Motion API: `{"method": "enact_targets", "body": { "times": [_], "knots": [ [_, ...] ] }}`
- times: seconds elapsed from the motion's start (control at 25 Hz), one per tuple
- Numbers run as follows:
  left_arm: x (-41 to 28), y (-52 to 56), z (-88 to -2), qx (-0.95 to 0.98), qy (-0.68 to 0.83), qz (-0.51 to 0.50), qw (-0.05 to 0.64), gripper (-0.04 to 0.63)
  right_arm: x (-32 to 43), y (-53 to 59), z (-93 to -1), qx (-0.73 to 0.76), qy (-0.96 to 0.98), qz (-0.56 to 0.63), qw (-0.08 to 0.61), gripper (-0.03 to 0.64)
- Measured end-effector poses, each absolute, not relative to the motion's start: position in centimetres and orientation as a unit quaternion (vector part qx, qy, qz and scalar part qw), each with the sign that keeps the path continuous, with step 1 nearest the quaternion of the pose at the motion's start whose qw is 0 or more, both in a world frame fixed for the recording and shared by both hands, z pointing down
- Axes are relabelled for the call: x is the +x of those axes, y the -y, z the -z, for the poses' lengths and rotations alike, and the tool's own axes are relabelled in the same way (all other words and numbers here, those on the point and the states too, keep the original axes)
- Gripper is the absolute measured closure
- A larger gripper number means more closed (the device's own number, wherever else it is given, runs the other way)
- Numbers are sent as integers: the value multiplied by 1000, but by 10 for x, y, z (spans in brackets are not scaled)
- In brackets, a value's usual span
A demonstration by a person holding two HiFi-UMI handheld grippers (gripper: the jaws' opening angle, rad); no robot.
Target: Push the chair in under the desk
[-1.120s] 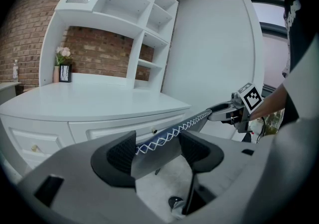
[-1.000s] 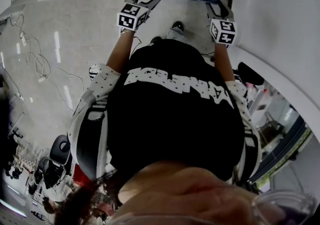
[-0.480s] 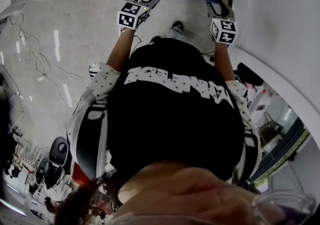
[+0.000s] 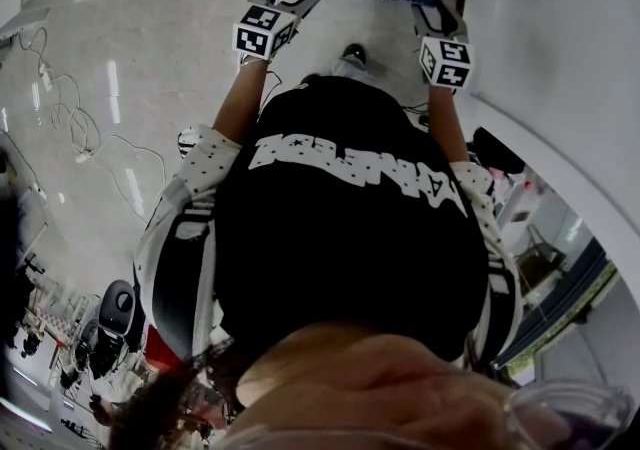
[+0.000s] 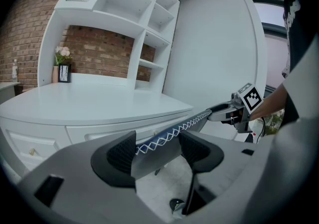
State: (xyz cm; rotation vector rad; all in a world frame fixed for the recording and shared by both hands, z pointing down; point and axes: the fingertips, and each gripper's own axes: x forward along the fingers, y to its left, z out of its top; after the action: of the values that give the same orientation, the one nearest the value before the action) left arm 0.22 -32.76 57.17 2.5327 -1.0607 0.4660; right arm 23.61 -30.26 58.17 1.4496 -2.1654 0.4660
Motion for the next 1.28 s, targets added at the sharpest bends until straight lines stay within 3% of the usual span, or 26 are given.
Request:
{"method": "enact_targets", "body": {
  "times": [1.28],
  "knots": [
    [0,336,-571,896,366,-169,188,285,233,310,-583,524,798,-171,242,405]
  ]
}}
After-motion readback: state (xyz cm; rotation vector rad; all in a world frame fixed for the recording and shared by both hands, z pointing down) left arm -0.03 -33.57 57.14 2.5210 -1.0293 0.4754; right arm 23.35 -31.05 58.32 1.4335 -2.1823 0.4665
